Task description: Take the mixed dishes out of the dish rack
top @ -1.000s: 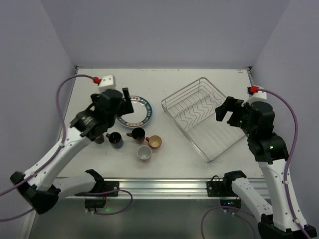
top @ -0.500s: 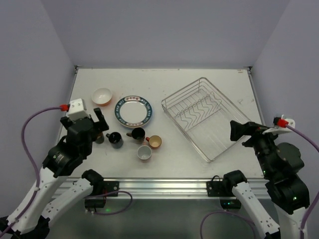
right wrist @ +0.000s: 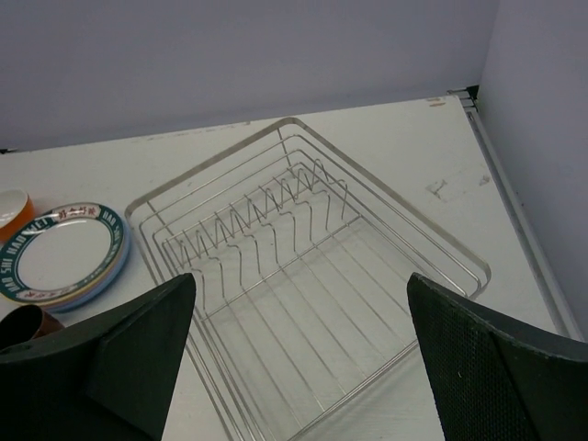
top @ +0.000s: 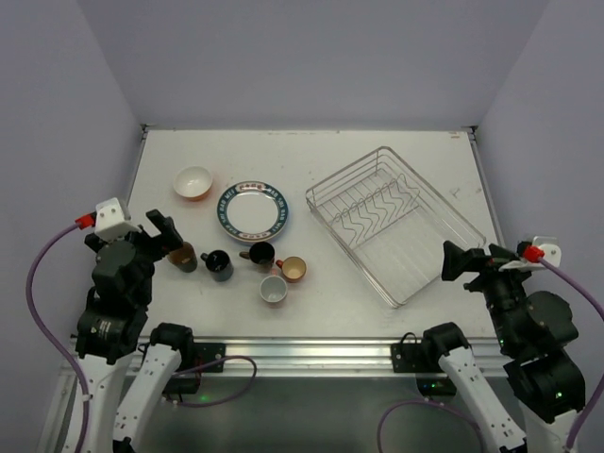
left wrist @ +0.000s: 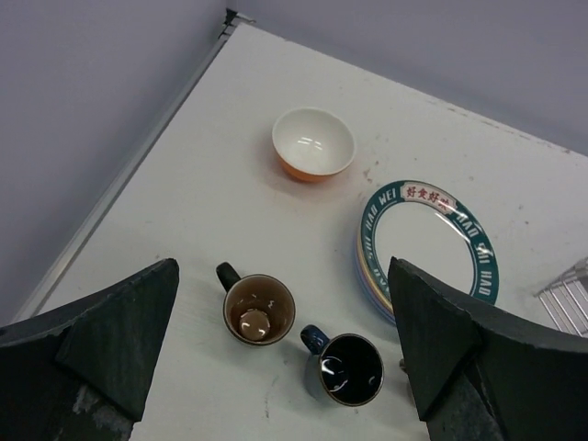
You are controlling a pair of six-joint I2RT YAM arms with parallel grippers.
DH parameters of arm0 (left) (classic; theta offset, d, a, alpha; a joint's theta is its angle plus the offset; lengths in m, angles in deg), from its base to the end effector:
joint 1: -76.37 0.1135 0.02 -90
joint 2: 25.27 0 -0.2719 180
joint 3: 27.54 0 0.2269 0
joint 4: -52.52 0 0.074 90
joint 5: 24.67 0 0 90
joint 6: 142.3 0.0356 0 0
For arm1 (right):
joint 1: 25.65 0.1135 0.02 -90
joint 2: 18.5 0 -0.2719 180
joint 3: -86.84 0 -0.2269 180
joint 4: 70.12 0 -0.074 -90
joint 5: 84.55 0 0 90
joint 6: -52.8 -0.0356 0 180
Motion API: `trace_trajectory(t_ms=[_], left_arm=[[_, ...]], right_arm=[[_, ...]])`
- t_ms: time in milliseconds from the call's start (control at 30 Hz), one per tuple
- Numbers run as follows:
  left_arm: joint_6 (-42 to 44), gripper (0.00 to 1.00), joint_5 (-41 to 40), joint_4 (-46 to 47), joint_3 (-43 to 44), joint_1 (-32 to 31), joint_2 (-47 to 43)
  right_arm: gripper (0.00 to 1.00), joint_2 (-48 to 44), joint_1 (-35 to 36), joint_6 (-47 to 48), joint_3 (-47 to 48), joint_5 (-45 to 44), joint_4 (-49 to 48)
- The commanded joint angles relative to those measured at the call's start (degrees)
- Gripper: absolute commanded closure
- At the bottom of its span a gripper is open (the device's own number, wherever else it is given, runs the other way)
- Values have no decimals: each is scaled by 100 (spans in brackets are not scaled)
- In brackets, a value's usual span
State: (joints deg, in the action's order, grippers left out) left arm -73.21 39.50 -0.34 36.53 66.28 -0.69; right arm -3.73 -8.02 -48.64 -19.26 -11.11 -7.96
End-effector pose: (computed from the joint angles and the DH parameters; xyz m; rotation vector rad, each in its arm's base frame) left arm 0.0529 0.0063 0.3464 -0.4812 1.7142 0.0172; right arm -0.0146 -0.0153 0.3719 0.1348 1.6181 0.1563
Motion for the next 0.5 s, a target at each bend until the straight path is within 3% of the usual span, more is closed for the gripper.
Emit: trace_trajectory(t_ms=[0,133,467], left_arm=[[804,0,911,-45,619,24,-129],[1018,0,982,-659,1156,-19,-163],[1194,0,1132,-643,840,-46,-876]], right_arm=[[1,-184,21,248,94,153,54],[1,-263,13,239,155,249,72],[1,-299,13,-16,103,470,-69]])
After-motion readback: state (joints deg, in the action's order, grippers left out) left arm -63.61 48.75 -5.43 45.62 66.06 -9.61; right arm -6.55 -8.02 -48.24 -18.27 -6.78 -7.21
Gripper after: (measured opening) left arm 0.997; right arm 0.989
